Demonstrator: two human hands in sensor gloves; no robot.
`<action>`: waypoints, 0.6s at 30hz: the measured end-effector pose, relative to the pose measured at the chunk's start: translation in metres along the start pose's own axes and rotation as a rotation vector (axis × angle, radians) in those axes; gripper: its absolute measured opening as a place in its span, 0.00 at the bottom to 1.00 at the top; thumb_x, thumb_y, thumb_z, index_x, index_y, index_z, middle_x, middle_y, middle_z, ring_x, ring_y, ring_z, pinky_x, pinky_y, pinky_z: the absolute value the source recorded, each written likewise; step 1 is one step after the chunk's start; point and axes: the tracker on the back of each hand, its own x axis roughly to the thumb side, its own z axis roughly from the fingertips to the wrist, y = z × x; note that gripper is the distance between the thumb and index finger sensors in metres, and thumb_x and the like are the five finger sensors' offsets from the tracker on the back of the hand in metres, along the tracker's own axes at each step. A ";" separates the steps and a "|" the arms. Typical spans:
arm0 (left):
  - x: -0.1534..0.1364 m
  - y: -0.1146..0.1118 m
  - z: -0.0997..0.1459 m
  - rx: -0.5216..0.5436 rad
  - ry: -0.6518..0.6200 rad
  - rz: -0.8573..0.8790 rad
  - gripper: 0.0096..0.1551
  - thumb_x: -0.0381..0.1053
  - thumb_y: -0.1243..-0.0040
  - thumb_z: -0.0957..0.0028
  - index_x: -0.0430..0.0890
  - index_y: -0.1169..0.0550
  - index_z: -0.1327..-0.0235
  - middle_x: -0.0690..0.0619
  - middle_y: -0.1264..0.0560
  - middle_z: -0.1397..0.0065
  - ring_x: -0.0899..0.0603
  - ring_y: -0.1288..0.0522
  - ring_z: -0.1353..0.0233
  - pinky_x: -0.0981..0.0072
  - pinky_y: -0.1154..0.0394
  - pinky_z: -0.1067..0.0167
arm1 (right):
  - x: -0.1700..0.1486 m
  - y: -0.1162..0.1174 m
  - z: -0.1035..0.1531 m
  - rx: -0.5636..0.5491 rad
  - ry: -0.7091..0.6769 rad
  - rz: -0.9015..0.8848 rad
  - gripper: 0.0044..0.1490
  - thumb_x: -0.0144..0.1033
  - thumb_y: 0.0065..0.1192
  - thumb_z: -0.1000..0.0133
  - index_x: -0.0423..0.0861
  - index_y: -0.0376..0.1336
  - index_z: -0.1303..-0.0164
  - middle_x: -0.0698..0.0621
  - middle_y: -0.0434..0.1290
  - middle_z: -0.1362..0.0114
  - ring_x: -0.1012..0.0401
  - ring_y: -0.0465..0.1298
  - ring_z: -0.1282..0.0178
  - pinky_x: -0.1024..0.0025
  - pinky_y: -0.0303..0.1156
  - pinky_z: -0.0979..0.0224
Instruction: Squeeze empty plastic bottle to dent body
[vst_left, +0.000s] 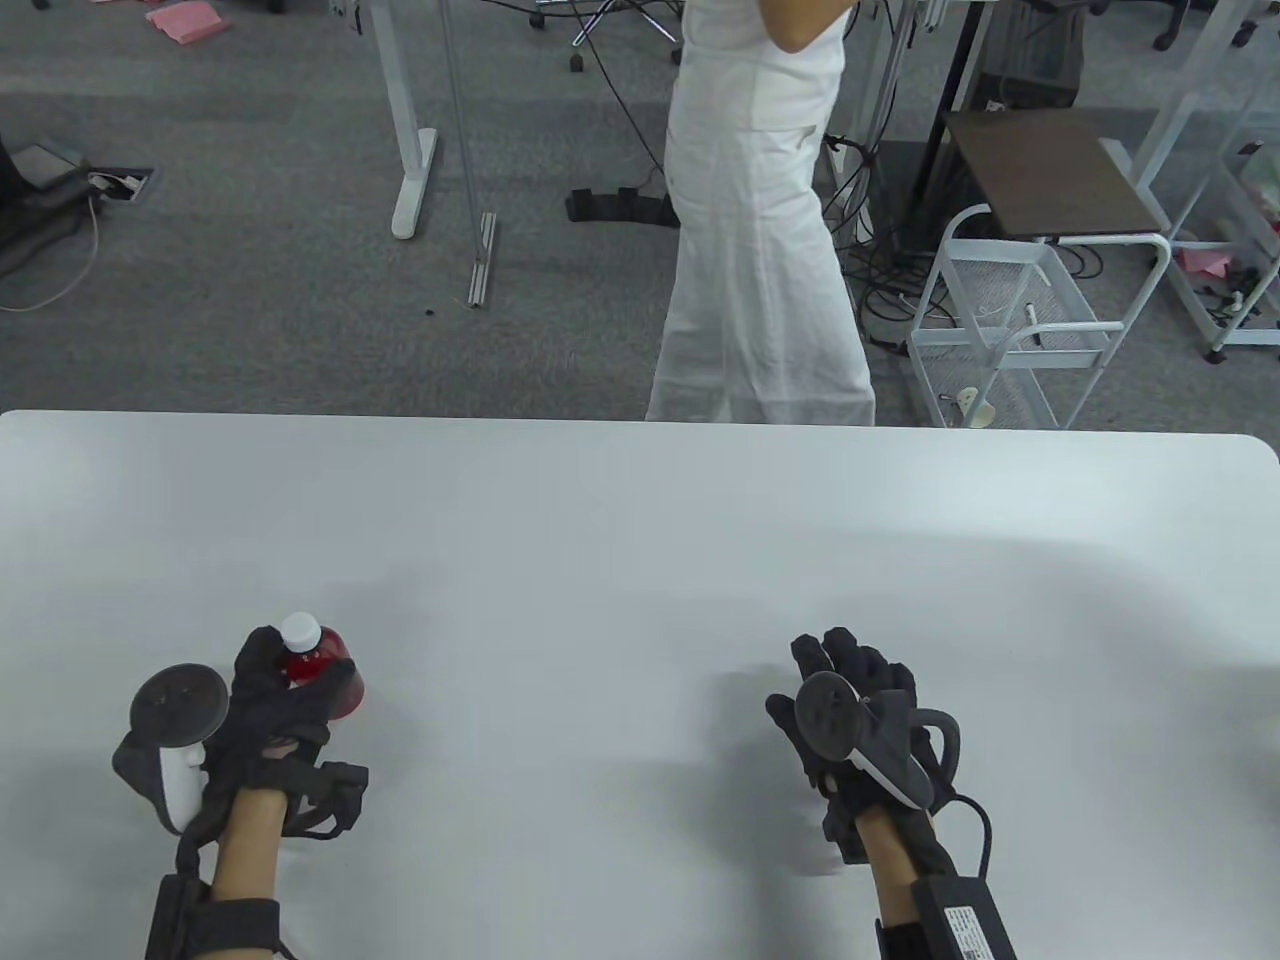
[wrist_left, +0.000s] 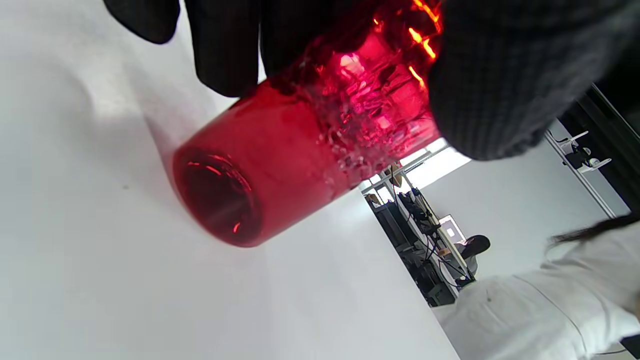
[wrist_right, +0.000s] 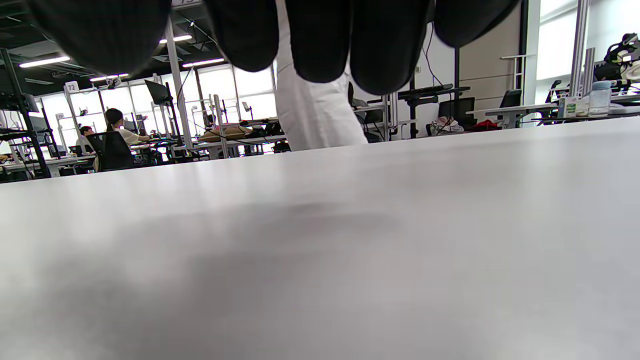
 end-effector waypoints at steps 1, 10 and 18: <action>0.000 -0.001 -0.001 -0.004 0.002 -0.006 0.57 0.63 0.24 0.64 0.46 0.38 0.25 0.41 0.32 0.19 0.30 0.30 0.23 0.30 0.39 0.28 | 0.000 0.000 0.000 0.002 0.000 -0.002 0.46 0.63 0.57 0.52 0.54 0.55 0.24 0.42 0.60 0.17 0.39 0.68 0.21 0.34 0.58 0.26; 0.007 -0.003 0.003 0.031 -0.086 0.013 0.57 0.65 0.22 0.67 0.49 0.37 0.27 0.44 0.29 0.19 0.33 0.29 0.23 0.31 0.37 0.29 | -0.002 0.000 -0.001 0.008 0.003 -0.010 0.46 0.63 0.57 0.52 0.54 0.55 0.24 0.43 0.60 0.17 0.39 0.68 0.21 0.34 0.58 0.25; 0.054 -0.005 0.030 0.038 -0.328 0.163 0.58 0.66 0.19 0.69 0.44 0.34 0.30 0.44 0.23 0.27 0.36 0.23 0.28 0.34 0.31 0.32 | -0.003 0.001 -0.001 0.008 0.003 -0.016 0.46 0.63 0.57 0.52 0.54 0.55 0.24 0.43 0.60 0.17 0.39 0.68 0.21 0.34 0.58 0.25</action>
